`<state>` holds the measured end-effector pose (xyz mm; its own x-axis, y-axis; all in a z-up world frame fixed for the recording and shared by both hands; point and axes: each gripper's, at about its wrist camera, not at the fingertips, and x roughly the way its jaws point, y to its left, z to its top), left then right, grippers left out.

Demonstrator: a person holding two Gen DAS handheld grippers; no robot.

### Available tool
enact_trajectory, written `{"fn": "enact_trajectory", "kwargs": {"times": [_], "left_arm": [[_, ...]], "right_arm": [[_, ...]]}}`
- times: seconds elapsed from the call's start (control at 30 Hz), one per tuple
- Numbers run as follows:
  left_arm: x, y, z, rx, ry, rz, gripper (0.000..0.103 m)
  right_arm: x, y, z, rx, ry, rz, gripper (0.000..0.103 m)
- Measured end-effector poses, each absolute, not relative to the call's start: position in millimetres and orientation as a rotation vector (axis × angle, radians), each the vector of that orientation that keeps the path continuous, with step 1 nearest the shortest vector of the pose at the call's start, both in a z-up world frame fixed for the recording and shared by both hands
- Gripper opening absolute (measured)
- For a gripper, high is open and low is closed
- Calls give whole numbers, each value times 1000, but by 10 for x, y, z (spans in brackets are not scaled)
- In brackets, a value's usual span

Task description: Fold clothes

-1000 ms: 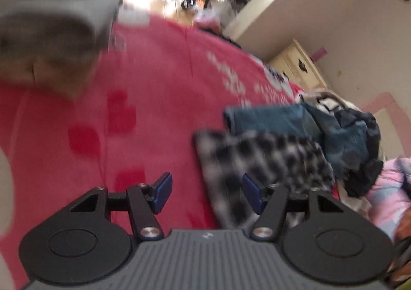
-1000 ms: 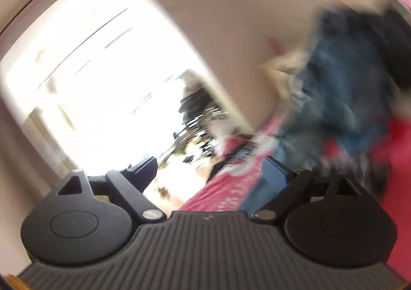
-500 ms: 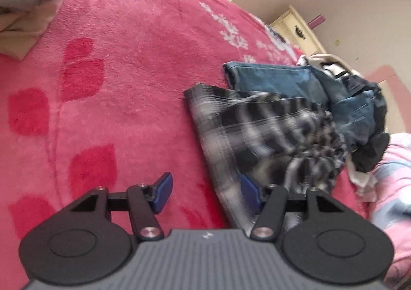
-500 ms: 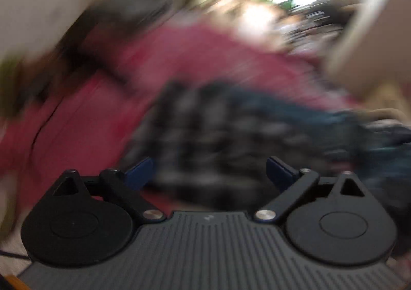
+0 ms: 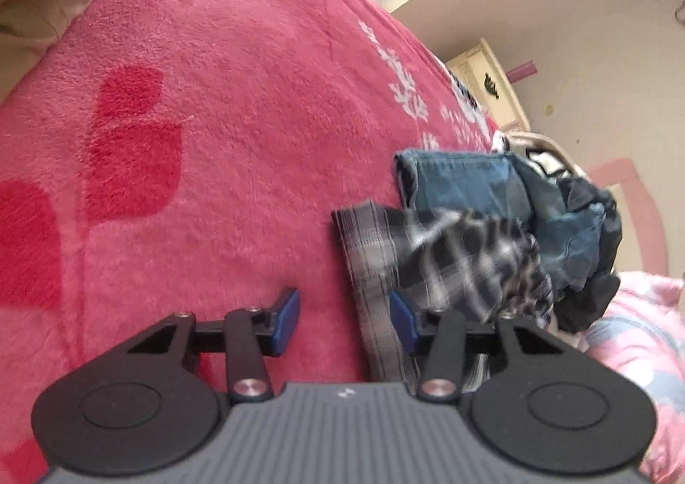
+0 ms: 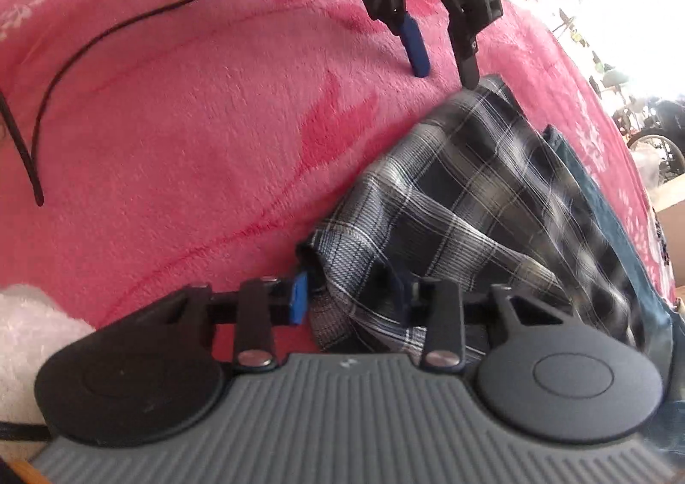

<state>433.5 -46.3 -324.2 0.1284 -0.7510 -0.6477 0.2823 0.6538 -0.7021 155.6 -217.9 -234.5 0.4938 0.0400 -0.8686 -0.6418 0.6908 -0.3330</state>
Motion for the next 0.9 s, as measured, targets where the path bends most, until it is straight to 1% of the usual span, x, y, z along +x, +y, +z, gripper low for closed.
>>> {"fn": "enact_trajectory", "kwargs": {"times": [0.1, 0.17, 0.2, 0.23, 0.3, 0.43, 0.57, 0.63, 0.7, 0.77, 0.8, 0.9], "left_arm": [[4420, -609, -3250, -436, 1209, -798, 46], [4423, -706, -3235, -393, 1198, -798, 38], [4414, -748, -3233, -371, 1195, -793, 21], [4405, -790, -3231, -349, 1192, -789, 11], [4375, -781, -3177, -358, 1165, -776, 7], [4311, -742, -3057, -387, 1107, -751, 5], [4303, -703, -2985, -384, 1084, -743, 5], [4294, -737, -3033, -336, 1075, -721, 5], [4303, -762, -3116, -324, 1075, -709, 5], [4303, -773, -3173, -320, 1072, -709, 6], [4303, -778, -3202, -319, 1070, -709, 6], [4320, -712, -3207, -345, 1084, -718, 14]], "right_arm": [[1522, -2100, -2424, -736, 978, 449, 32], [1478, -2062, -2467, -756, 969, 433, 31], [1456, -2044, -2488, -767, 964, 425, 27], [1434, -2025, -2509, -778, 959, 417, 20], [1422, -2044, -2455, -756, 977, 389, 10], [1343, -2136, -2201, -655, 1038, 349, 7], [1266, -2148, -1951, -517, 1082, 326, 6], [1306, -2150, -2035, -453, 1123, 347, 6], [1382, -2128, -2269, -374, 1192, 397, 5], [1440, -2102, -2449, -388, 1191, 410, 5], [1434, -2107, -2448, -384, 1182, 409, 5], [1386, -2208, -2389, -305, 1170, 394, 8]]}}
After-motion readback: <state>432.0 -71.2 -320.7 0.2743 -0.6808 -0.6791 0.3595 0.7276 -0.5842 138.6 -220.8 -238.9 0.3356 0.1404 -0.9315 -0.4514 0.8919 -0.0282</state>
